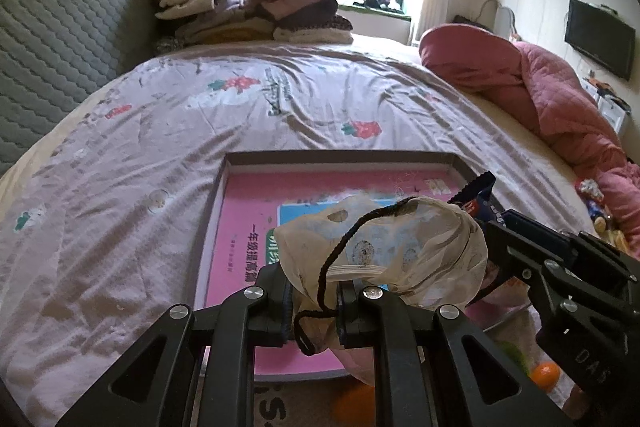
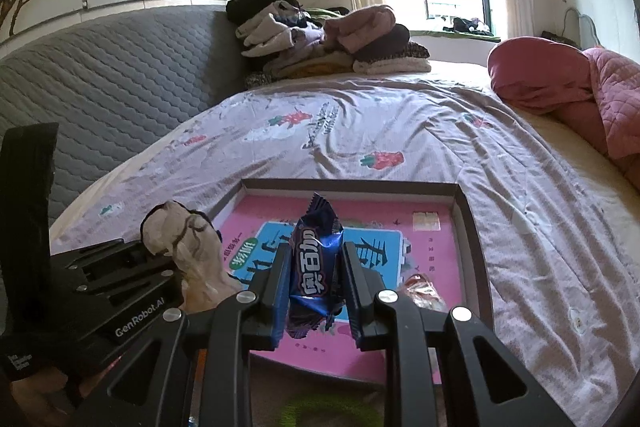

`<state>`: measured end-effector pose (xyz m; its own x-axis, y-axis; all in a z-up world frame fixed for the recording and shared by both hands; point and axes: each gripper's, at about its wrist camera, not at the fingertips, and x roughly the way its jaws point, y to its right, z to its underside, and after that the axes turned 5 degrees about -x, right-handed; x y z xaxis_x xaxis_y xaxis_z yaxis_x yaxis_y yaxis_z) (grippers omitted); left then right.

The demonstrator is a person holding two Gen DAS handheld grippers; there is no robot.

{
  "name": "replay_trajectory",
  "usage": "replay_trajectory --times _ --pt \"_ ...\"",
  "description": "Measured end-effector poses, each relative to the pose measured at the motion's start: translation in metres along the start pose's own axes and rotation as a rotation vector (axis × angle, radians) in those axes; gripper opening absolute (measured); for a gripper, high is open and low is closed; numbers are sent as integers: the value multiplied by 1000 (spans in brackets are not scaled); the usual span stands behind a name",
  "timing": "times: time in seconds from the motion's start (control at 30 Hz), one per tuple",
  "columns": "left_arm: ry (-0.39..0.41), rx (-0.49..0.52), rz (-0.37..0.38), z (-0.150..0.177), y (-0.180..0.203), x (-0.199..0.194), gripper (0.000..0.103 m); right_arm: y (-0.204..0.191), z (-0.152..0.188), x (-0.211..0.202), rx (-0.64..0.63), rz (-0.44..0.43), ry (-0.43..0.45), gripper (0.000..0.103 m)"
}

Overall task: Organize objects
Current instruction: 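Lower the bag into the tray and open the left tool while the right tool lowers the Oreo pack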

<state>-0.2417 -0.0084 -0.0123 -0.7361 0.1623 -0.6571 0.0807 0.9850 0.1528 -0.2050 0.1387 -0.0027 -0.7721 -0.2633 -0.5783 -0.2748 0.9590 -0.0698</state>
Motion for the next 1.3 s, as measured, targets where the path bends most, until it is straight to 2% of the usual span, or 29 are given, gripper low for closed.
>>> replay_trajectory --times 0.53,0.73,1.07,1.13,1.2,1.3 --pt "-64 52 -48 6 12 44 16 12 18 21 9 53 -44 25" --pt "-76 77 -66 8 19 54 22 14 19 23 10 64 -46 25" --pt "-72 69 -89 5 18 57 38 16 19 23 24 79 -48 26" --pt "-71 66 -91 4 17 56 43 19 19 22 32 87 -49 26" --pt "-71 65 -93 4 17 56 54 20 19 21 43 91 -45 26" --pt "-76 60 -89 3 17 56 56 23 17 19 52 89 -44 26"
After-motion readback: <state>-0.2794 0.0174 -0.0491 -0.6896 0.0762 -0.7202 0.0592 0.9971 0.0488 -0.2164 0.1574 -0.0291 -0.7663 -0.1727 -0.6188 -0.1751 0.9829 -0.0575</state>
